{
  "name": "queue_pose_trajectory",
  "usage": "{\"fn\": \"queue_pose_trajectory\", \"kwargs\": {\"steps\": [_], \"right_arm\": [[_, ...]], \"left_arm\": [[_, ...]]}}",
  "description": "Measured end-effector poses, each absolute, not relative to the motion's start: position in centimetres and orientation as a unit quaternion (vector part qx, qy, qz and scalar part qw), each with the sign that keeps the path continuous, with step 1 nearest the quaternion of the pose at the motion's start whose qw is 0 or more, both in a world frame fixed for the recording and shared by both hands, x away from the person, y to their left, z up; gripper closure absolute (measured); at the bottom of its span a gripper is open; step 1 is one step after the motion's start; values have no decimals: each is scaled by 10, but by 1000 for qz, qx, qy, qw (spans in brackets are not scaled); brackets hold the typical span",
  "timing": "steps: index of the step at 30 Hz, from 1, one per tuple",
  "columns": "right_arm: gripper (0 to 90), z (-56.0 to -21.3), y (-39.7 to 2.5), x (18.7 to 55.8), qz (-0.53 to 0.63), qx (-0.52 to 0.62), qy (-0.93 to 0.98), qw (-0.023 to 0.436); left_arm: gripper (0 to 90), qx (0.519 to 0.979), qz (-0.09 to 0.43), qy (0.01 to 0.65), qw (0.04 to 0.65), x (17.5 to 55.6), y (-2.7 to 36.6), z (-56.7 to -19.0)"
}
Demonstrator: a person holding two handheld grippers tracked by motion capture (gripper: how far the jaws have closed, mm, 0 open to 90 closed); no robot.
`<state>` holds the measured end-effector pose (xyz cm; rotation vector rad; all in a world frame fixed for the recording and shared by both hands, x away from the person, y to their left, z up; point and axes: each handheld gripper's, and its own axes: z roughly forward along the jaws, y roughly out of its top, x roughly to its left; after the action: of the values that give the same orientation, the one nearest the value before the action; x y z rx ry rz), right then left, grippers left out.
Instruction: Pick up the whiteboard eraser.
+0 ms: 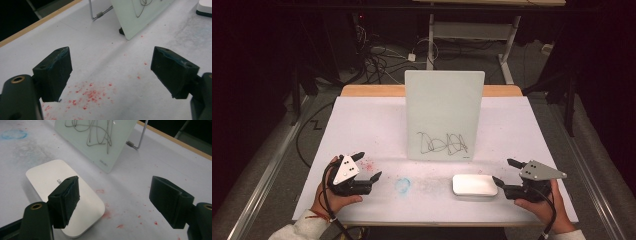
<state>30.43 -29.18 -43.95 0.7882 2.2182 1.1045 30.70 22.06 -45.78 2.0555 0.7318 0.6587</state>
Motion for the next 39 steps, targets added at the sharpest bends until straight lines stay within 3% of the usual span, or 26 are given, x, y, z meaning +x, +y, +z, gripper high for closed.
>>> {"fn": "queue_pose_trajectory", "kwargs": {"steps": [13, 20, 25, 33, 39], "right_arm": [[224, -433, -293, 323, 371, 268, 867, 198], [222, -415, -270, 344, 326, 187, 913, 158], [211, -427, -242, 349, 270, 125, 948, 110], [218, -448, -217, 353, 230, 92, 965, 86], [277, -457, -211, 358, 234, 74, 967, 62]], "left_arm": [[179, 842, 247, 279, 390, 310, 209, -468], [178, 849, 252, 272, 377, 307, 206, -469], [172, 851, 248, 276, 372, 306, 209, -471], [175, 850, 252, 274, 373, 302, 210, -469], [208, 849, 251, 270, 377, 301, 210, -469]]}}
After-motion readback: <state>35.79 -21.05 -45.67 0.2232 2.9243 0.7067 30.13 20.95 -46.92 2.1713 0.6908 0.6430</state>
